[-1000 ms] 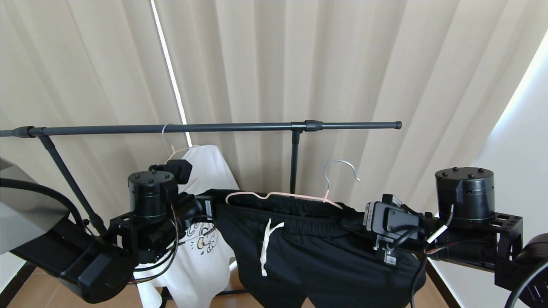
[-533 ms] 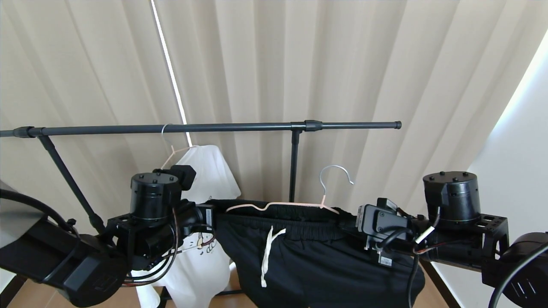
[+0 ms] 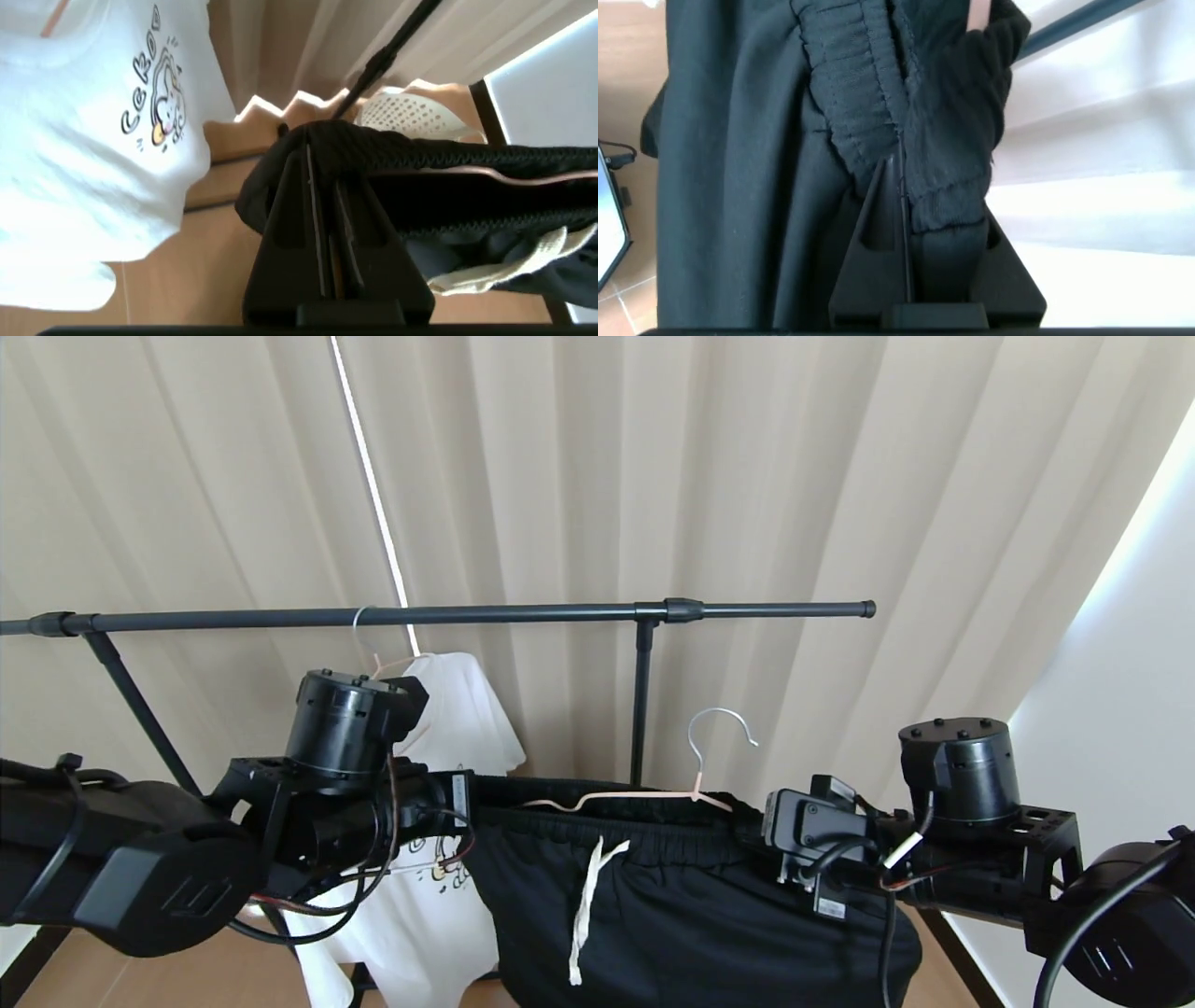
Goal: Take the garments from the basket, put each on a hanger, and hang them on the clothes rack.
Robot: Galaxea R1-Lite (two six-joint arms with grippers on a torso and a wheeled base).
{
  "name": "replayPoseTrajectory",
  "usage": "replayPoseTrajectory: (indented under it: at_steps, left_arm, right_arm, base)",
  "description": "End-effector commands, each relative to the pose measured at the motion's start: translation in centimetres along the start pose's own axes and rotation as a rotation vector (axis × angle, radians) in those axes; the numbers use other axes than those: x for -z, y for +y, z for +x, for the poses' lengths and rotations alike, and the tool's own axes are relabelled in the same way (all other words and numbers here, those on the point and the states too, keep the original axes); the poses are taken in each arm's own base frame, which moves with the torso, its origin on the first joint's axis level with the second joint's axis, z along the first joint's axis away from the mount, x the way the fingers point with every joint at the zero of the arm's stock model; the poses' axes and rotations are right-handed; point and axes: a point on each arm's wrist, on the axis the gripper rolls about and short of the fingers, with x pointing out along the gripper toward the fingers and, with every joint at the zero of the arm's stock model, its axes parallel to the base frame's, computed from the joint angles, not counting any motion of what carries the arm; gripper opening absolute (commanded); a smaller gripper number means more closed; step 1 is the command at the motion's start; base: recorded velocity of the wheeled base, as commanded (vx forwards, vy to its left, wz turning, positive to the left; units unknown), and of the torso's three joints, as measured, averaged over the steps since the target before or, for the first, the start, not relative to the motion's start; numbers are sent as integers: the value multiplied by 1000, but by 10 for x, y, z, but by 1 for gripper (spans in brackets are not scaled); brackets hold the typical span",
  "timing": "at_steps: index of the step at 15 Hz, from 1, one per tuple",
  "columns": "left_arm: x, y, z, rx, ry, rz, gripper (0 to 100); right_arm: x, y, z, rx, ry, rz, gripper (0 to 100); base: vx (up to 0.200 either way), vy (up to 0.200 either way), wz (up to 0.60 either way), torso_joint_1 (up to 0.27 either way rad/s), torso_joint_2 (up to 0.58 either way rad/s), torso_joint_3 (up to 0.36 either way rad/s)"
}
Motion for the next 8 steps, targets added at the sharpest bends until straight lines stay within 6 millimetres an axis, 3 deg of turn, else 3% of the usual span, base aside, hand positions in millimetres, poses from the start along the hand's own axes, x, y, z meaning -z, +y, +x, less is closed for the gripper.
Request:
replayPoseTrajectory:
  at_steps: [1, 5, 8]
  left_arm:
    - [-18, -21, -13, 47, 2, -34, 0]
    - [-40, -59, -43, 95, 138, -4, 0]
    - [-51, -78, -51, 107, 190, -20, 0]
  right_arm:
    - [0, 0, 1, 1, -3, 1, 0]
    - [-9, -11, 11, 71, -76, 49, 0]
    - [-16, -14, 8, 90, -116, 114, 0]
  base:
    - [0, 0, 0, 0, 0, 0]
    - [0, 0, 0, 0, 0, 0]
    - [0, 0, 0, 0, 0, 0]
